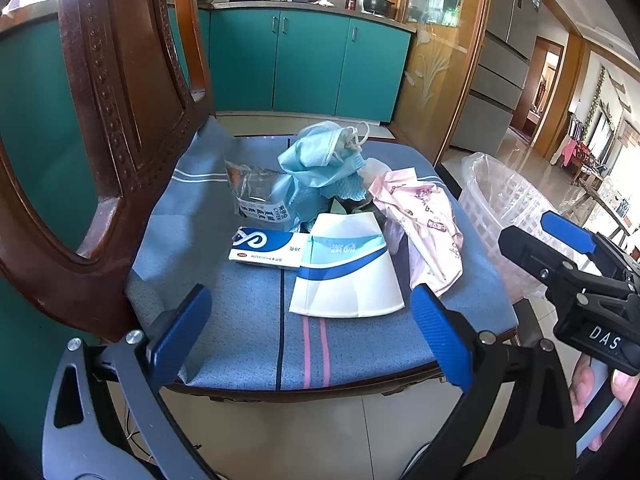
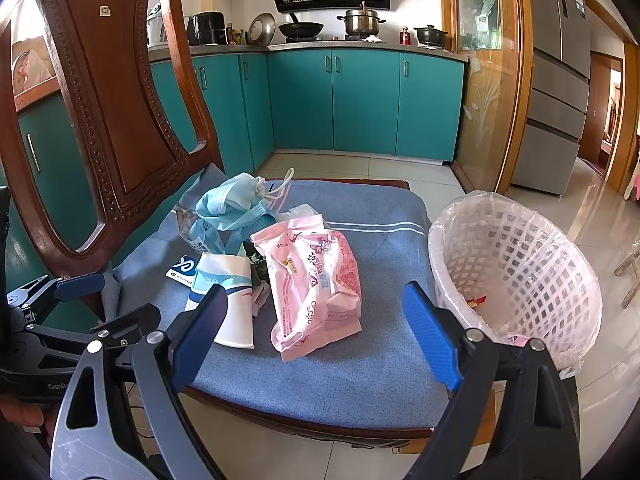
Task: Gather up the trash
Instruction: 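Grasp the white paper cup with blue stripe with the right tool and lift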
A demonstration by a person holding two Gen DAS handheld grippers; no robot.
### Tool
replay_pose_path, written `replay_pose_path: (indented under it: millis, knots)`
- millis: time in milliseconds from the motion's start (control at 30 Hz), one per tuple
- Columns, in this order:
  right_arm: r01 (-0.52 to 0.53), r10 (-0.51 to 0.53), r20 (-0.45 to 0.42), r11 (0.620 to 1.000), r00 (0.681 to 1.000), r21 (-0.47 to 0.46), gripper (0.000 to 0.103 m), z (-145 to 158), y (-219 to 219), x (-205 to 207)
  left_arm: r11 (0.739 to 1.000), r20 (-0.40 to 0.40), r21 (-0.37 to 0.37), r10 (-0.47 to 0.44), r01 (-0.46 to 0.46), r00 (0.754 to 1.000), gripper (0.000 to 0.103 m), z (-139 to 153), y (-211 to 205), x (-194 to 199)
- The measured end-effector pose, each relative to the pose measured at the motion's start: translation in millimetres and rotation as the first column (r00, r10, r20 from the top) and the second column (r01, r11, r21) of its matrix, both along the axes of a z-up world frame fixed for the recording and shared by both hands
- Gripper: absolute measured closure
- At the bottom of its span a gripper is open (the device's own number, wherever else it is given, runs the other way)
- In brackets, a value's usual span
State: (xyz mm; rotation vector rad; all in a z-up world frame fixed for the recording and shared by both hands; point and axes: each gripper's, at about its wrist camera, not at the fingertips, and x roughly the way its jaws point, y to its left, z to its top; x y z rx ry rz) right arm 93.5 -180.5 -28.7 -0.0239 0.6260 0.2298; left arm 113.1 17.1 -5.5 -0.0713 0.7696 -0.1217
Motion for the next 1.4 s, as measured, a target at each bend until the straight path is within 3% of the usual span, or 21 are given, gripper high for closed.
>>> replay_pose_path:
  millis: [600, 833, 933, 1000, 1033, 1100, 1200, 1300, 1333, 1400]
  knots:
    - [-0.024, 0.024, -0.018, 1.0, 1.0, 0.007, 0.016, -3.3, 1.0, 1.7, 1.0, -0.009, 0.015, 0.026, -0.026, 1.0, 0.004, 0.7, 5.1, 1.8]
    - [-0.126, 0.129, -0.054, 0.99, 0.99, 0.056, 0.016, -10.6, 10.1, 1.9, 0.996, 0.056, 0.053, 0.07, -0.073, 0.996, 0.004, 18.0, 19.9, -2.9]
    - [-0.216, 0.215, -0.057, 0.976, 0.975, -0.009, 0.016, -13.7, 23.7, 0.1, 0.995, 0.077, 0.041, 0.093, -0.096, 0.993, 0.004, 25.6, 29.4, -3.5]
    - [-0.293, 0.293, -0.029, 0.94, 0.956, -0.173, 0.016, -15.9, 38.4, -5.9, 0.994, 0.078, 0.026, 0.106, -0.108, 0.991, 0.004, 28.7, 37.6, -2.3]
    - [-0.345, 0.365, 0.003, 0.882, 0.931, -0.321, 0.016, -19.4, 48.6, -13.1, 0.993, 0.079, 0.019, 0.112, -0.113, 0.991, 0.004, 29.6, 40.1, -2.1]
    - [-0.402, 0.458, 0.012, 0.793, 0.889, -0.457, 0.016, -26.5, 57.9, -19.3, 0.994, 0.077, -0.008, 0.112, -0.112, 0.991, 0.004, 32.9, 46.9, -1.7]
    - [-0.47, 0.525, -0.034, 0.728, 0.85, -0.5, 0.016, -35.2, 65.0, -15.0, 0.995, 0.092, -0.007, 0.096, -0.095, 0.991, 0.004, 39.1, 51.0, -3.2]
    - [-0.508, 0.613, -0.066, 0.584, 0.787, -0.633, 0.009, -48.9, 84.8, -18.1, 0.995, 0.119, 0.024, 0.089, -0.092, 0.989, 0.004, 44.6, 52.5, -4.8]
    - [-0.505, 0.644, -0.074, 0.518, 0.761, -0.691, 0.008, -54.8, 92.3, -19.2, 0.995, 0.123, 0.019, 0.091, -0.094, 0.988, 0.004, 46.1, 55.1, -5.0]
    - [-0.506, 0.672, -0.104, 0.438, 0.733, -0.743, 0.007, -62.1, 102.4, -16.2, 0.995, 0.122, -0.001, 0.098, -0.099, 0.988, 0.004, 47.9, 60.4, -4.9]
